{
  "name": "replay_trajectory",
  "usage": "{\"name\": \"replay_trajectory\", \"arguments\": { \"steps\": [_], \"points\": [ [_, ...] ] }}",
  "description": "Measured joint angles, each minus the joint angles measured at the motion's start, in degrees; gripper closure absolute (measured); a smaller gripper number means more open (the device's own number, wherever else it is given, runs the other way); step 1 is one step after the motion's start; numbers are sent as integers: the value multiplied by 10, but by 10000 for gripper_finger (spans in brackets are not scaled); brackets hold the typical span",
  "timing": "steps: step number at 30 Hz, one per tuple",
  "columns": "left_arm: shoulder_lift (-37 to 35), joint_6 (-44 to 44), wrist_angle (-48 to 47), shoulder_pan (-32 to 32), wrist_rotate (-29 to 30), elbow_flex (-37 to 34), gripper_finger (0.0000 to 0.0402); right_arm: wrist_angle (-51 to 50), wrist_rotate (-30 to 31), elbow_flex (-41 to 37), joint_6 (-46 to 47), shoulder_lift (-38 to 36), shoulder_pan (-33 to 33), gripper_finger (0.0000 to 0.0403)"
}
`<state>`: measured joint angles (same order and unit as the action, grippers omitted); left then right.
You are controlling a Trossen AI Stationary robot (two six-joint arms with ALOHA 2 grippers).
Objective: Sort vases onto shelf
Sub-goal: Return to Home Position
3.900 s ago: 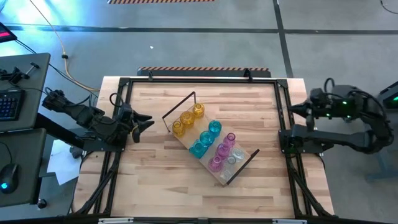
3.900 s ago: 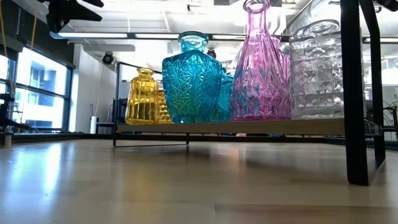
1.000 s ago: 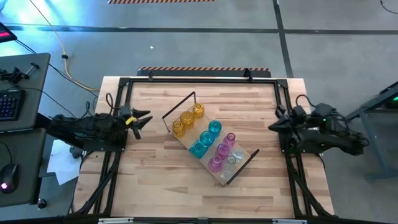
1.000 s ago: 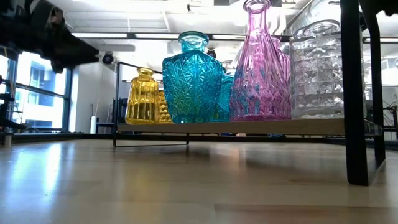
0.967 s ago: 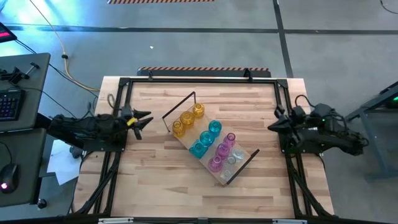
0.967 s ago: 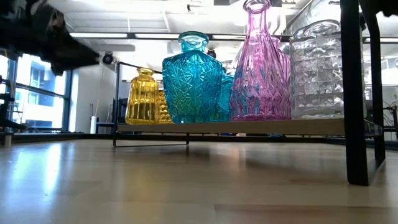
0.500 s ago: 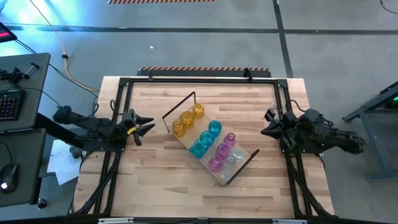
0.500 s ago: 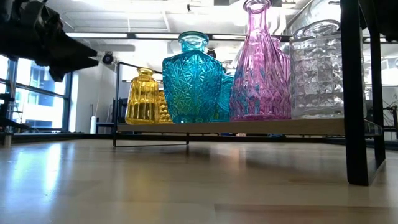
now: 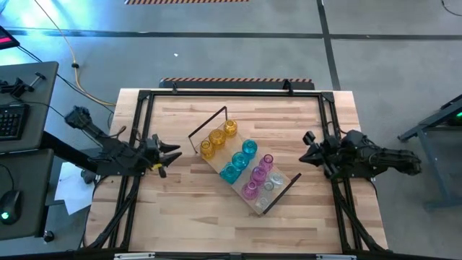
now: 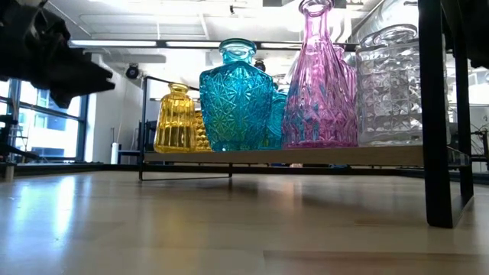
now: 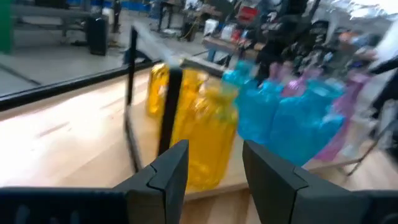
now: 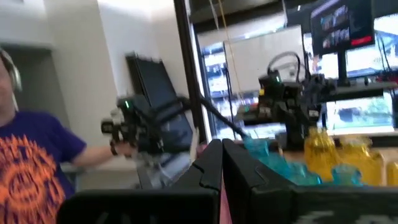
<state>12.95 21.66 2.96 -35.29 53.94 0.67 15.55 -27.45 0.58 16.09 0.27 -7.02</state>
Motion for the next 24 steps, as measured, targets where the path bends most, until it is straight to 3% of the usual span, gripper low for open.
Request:
{"name": "replay_trajectory", "arguments": {
  "steps": [5,8,12,18,24],
  "points": [
    [60,73,-15,-30,95,0,259,-70,7,0,-66,0,3,403],
    [91,94,-21,-46,123,0,259,-111,7,0,-94,0,3,403],
    [135,77,-21,-74,123,0,259,-115,4,0,-102,5,3,403],
    [187,120,-23,-100,136,0,259,-115,4,0,-88,5,3,403],
    [204,147,-12,-102,67,0,259,-115,4,0,-86,5,3,403]
  ]
}}
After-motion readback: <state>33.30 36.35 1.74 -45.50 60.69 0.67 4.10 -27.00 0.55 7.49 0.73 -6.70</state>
